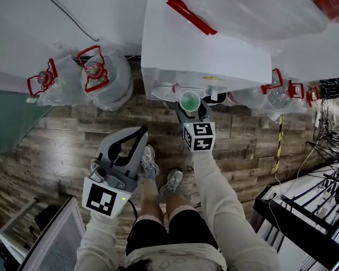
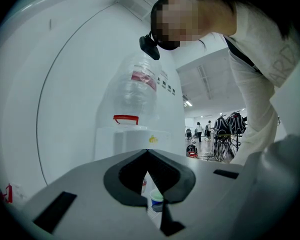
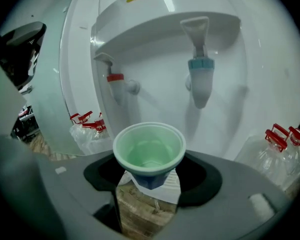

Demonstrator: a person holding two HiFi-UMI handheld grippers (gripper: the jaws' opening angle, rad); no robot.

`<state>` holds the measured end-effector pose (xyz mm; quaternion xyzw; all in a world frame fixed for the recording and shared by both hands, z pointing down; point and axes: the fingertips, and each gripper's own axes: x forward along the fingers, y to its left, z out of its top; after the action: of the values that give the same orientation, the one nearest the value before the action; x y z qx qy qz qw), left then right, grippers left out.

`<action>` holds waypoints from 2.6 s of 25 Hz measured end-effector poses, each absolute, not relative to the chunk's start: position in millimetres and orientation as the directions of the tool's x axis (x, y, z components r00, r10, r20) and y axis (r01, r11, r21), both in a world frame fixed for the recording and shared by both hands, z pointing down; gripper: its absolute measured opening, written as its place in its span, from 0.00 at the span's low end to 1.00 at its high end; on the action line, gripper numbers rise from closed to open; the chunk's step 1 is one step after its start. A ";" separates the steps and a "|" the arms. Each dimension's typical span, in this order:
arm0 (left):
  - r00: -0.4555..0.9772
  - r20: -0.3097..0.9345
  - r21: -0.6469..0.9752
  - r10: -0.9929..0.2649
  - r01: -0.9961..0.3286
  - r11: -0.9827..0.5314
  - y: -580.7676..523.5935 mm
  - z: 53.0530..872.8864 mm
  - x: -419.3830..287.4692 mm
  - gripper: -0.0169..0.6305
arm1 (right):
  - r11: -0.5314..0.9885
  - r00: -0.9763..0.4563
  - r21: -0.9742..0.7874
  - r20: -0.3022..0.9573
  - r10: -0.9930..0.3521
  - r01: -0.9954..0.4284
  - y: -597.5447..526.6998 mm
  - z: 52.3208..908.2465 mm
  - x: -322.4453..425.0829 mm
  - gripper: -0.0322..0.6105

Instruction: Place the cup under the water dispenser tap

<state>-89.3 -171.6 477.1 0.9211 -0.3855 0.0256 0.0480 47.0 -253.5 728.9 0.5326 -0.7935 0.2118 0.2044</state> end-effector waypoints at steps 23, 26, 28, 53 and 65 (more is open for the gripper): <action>0.697 0.123 0.083 -0.706 -0.716 -0.693 -182.8 515.6 -104.0 0.03 | 0.308 -0.283 -0.066 0.606 -0.743 -0.949 -283.7 793.0 52.3 0.54; 0.700 0.134 0.076 -0.701 -0.713 -0.697 -183.0 518.0 -104.2 0.03 | 0.301 -0.275 -0.061 0.604 -0.748 -0.952 -285.0 796.3 53.3 0.54; 0.700 0.138 0.071 -0.701 -0.712 -0.698 -183.3 519.0 -104.9 0.03 | 0.295 -0.274 -0.065 0.596 -0.755 -0.953 -286.1 796.5 54.0 0.54; 0.696 0.131 0.065 -0.706 -0.717 -0.694 -173.0 511.9 -100.5 0.03 | 0.297 -0.289 -0.097 0.635 -0.716 -0.950 -268.0 802.8 57.8 0.60; 0.699 0.126 0.055 -0.704 -0.714 -0.698 -171.7 509.5 -97.5 0.03 | 0.294 -0.305 -0.128 0.643 -0.703 -0.947 -248.8 806.7 59.3 0.60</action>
<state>-97.5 -171.7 509.5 0.9203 -0.3852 0.0474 0.0497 59.3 -248.8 806.7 0.5376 -0.7672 0.2527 0.2420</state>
